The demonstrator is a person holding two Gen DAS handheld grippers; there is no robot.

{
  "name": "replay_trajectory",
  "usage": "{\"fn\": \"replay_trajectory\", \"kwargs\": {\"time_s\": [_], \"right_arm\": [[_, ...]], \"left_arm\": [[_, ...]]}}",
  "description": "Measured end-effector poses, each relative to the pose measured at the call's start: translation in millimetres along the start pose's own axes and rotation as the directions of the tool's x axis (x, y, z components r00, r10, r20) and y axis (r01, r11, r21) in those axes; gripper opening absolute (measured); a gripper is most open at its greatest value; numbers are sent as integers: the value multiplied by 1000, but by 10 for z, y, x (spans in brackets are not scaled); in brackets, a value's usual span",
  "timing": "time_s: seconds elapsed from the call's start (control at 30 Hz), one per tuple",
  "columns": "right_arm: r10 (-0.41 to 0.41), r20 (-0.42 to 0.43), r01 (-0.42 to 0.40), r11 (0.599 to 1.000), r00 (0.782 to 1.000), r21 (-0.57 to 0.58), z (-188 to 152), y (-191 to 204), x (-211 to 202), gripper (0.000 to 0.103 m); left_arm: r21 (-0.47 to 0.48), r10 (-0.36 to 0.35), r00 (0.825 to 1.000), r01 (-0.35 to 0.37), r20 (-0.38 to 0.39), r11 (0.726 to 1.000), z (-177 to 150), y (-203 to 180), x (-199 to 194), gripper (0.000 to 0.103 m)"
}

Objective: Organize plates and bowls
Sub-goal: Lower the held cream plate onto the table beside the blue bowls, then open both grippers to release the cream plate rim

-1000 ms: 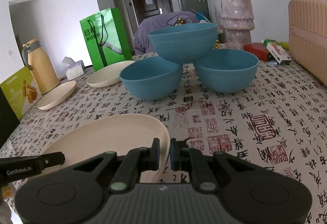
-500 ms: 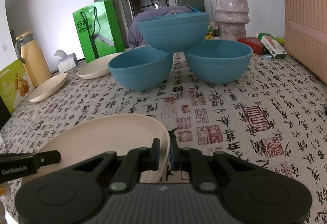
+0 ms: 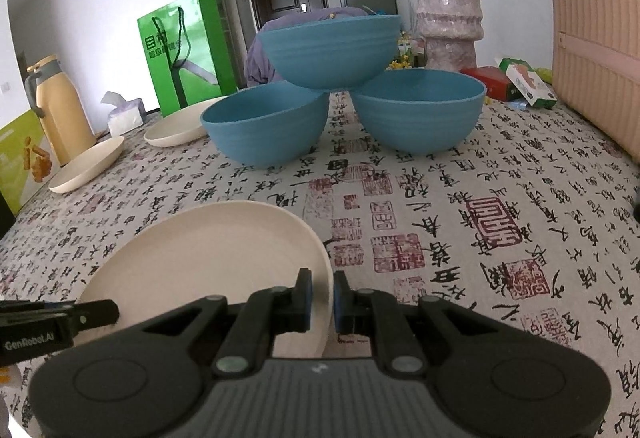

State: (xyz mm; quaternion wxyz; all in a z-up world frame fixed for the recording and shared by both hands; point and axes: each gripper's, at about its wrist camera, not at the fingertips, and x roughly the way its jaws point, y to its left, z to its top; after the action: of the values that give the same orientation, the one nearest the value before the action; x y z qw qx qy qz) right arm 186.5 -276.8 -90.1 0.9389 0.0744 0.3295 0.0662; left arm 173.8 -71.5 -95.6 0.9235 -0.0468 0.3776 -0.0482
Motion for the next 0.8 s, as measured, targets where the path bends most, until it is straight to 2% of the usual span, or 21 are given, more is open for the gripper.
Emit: {"fn": "replay_trajectory", "kwargs": {"time_s": [0.3, 0.37, 0.4, 0.43, 0.47, 0.5, 0.57, 0.6, 0.63, 0.67, 0.73, 0.77, 0.8], "right_arm": [[8, -14, -8, 1000, 1000, 1, -11, -9, 5, 16], [23, -8, -23, 1000, 1000, -1, 0, -12, -20, 25], [30, -2, -30, 1000, 1000, 2, 7, -14, -38, 37], [34, 5, -34, 999, 999, 4, 16, -20, -60, 42], [36, 11, -36, 999, 999, 4, 25, -25, -79, 56], [38, 20, -38, 999, 999, 4, 33, -27, -107, 62], [46, 27, -46, 999, 999, 5, 43, -35, -144, 65], [52, 28, -52, 999, 998, 8, 49, -40, -159, 71], [61, 29, -62, 998, 998, 12, 55, -49, -177, 76], [71, 32, -71, 997, 997, 16, 52, -50, -195, 85], [89, 50, -90, 996, 995, 14, 52, -56, -254, 88], [91, 56, -91, 996, 994, 14, 55, -57, -280, 91], [93, 63, -94, 996, 994, 14, 56, -57, -304, 99]], "left_arm": [[21, 7, 1000, -7, 12, 1000, -17, -37, -23, 21], [15, 1, 1000, -1, 15, 1000, -9, -26, -34, 27], [12, -2, 1000, 1, 17, 1000, -3, -18, -43, 29], [11, 0, 1000, 0, 23, 1000, 3, -9, -60, 35], [11, 1, 1000, -1, 29, 1000, 10, -1, -76, 43], [11, 0, 999, 0, 37, 1000, 18, 12, -97, 45], [7, -3, 999, 3, 50, 1000, 36, 37, -139, 57], [3, -3, 998, 3, 59, 1000, 46, 56, -164, 62], [2, -3, 997, 3, 73, 1000, 56, 80, -198, 73], [3, 0, 996, -1, 87, 1000, 62, 96, -229, 79], [20, 0, 991, -3, 131, 1000, 61, 124, -321, 87], [30, -3, 989, -2, 150, 1000, 56, 134, -365, 99], [35, -2, 985, -4, 170, 999, 49, 142, -410, 103]]}}
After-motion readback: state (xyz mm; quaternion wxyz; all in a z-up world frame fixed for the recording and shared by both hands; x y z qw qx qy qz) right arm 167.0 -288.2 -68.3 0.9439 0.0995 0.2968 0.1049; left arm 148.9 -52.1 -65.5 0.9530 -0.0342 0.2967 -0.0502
